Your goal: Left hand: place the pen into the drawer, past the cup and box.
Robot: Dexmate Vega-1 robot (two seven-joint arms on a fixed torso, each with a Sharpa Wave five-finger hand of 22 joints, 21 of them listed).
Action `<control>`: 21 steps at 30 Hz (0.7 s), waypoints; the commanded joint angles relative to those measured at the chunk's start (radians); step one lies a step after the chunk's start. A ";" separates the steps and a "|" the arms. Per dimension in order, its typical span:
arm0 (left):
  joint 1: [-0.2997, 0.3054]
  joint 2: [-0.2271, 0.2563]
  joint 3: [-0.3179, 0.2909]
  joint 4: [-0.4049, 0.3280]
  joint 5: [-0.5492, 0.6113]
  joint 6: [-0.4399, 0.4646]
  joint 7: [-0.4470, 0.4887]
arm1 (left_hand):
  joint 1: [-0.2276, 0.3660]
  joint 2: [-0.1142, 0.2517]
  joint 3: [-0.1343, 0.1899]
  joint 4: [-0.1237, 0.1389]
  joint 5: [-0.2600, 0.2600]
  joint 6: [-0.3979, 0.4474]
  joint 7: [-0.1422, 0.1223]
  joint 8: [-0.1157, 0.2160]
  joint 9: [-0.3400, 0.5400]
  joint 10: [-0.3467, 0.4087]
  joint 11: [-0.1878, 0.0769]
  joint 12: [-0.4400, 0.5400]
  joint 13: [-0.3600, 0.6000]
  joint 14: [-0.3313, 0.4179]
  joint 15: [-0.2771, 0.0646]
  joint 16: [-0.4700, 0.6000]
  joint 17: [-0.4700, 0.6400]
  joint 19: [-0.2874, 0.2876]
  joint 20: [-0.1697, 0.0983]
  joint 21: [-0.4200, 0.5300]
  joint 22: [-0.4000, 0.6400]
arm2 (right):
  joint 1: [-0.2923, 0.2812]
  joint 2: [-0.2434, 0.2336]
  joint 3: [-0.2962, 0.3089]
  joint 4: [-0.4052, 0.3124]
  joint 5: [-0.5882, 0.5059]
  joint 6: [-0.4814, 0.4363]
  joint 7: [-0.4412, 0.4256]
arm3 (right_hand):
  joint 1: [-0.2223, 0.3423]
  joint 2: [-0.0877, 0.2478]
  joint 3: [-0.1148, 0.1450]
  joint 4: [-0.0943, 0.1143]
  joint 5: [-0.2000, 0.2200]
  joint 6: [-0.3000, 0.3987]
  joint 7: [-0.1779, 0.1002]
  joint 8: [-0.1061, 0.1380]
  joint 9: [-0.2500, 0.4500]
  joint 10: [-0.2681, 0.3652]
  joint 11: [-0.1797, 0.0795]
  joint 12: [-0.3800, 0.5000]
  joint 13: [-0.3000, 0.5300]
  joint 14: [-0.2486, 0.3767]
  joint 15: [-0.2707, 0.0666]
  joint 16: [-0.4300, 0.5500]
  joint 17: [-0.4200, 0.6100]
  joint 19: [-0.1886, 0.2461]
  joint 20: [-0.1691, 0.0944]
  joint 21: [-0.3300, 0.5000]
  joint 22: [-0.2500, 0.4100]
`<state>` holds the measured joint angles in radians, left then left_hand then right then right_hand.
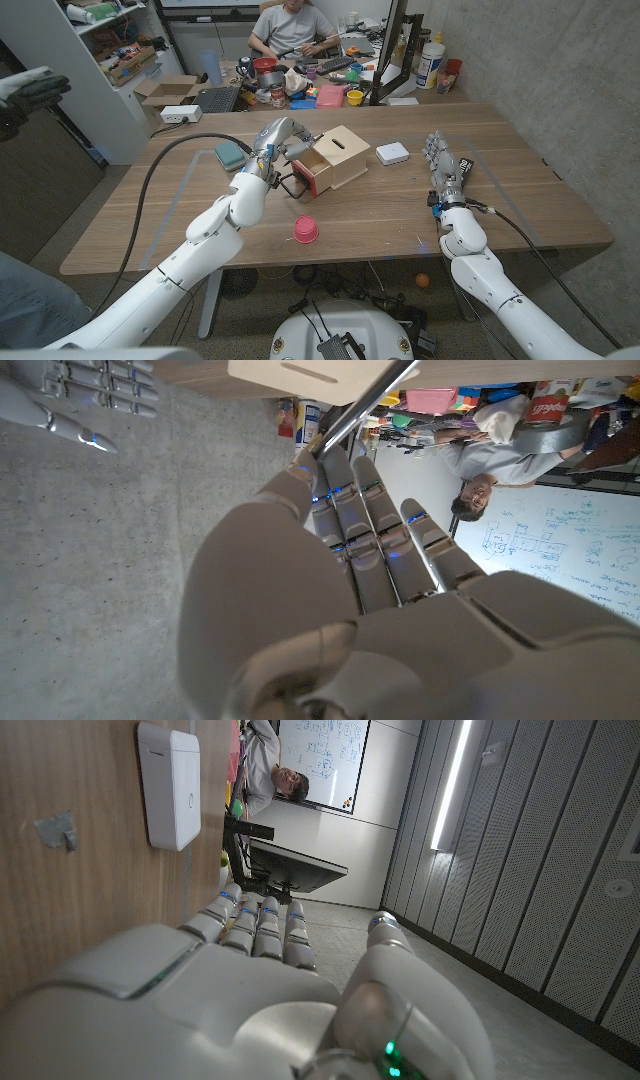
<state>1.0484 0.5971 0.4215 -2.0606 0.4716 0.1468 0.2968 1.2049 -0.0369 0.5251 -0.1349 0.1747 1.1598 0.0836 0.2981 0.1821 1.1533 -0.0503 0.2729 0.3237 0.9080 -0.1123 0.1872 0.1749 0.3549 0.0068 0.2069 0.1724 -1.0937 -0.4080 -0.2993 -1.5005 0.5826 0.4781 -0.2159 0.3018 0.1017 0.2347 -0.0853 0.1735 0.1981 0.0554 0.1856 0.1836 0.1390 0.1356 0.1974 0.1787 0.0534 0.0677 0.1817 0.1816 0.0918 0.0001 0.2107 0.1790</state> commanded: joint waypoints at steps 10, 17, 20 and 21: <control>-0.167 0.052 0.068 0.455 -0.121 -0.600 0.195 | -0.024 0.001 0.020 0.034 0.011 0.078 -0.082 0.017 0.012 0.101 -0.125 -0.010 0.003 0.002 -0.073 0.003 0.004 -0.002 -0.036 -0.008 0.002 | -0.026 0.001 0.000 -0.011 -0.008 0.010 -0.037 | -0.001 0.002 -0.005 -0.001 0.005 0.003 -0.001 0.008 0.006 0.000 -0.005 0.008 0.005 -0.001 0.005 0.004 0.001 -0.005 0.001 -0.004 0.006; -0.262 -0.004 0.117 0.708 -0.032 -0.869 0.335 | -0.033 -0.003 0.025 0.039 0.015 0.082 -0.091 0.019 0.010 0.103 -0.136 -0.020 0.000 -0.007 -0.082 0.000 0.004 -0.013 -0.062 -0.013 0.002 | -0.021 0.004 -0.003 -0.007 -0.019 0.014 -0.045 | -0.001 0.002 -0.005 -0.001 0.005 0.005 -0.002 0.009 0.006 0.000 -0.005 0.008 0.005 -0.002 0.004 0.004 0.001 -0.004 0.000 -0.004 0.006; -0.283 -0.029 0.125 0.772 -0.016 -0.912 0.369 | -0.035 -0.007 0.026 0.039 0.016 0.090 -0.096 0.022 0.010 0.108 -0.141 -0.020 -0.001 -0.007 -0.085 0.001 0.005 -0.013 -0.067 -0.012 0.002 | -0.020 0.003 -0.004 -0.007 -0.023 0.013 -0.048 | 0.000 0.002 -0.005 -0.002 0.005 0.006 -0.003 0.009 0.006 -0.001 -0.005 0.008 0.005 -0.002 0.004 0.004 0.001 -0.004 -0.001 -0.004 0.006; -0.288 -0.034 0.126 0.785 -0.018 -0.918 0.370 | -0.035 -0.008 0.027 0.039 0.017 0.092 -0.099 0.023 0.009 0.108 -0.139 -0.021 -0.001 -0.007 -0.086 0.001 0.005 -0.013 -0.068 -0.012 0.002 | -0.020 0.003 -0.004 -0.008 -0.024 0.012 -0.049 | -0.001 0.002 -0.005 -0.001 0.005 0.005 -0.002 0.009 0.006 -0.001 -0.005 0.008 0.005 -0.002 0.004 0.004 0.001 -0.004 -0.001 -0.004 0.006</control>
<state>0.8632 0.6291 0.4978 -1.5610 0.3991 -0.5120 0.5298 1.1735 -0.0471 0.5209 -0.1307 0.1818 1.1723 0.0675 0.2990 0.1820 1.1568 -0.0687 0.2544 0.3216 0.9011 -0.1218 0.1872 0.1748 0.3406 -0.0397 0.1953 0.1725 -1.1143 -0.4063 -0.3004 -1.5087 0.5704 0.4889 -0.2534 0.3018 0.1017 0.2347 -0.0853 0.1735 0.1981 0.0554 0.1856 0.1836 0.1391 0.1356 0.1974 0.1787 0.0535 0.0677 0.1817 0.1816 0.0918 0.0000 0.2068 0.1790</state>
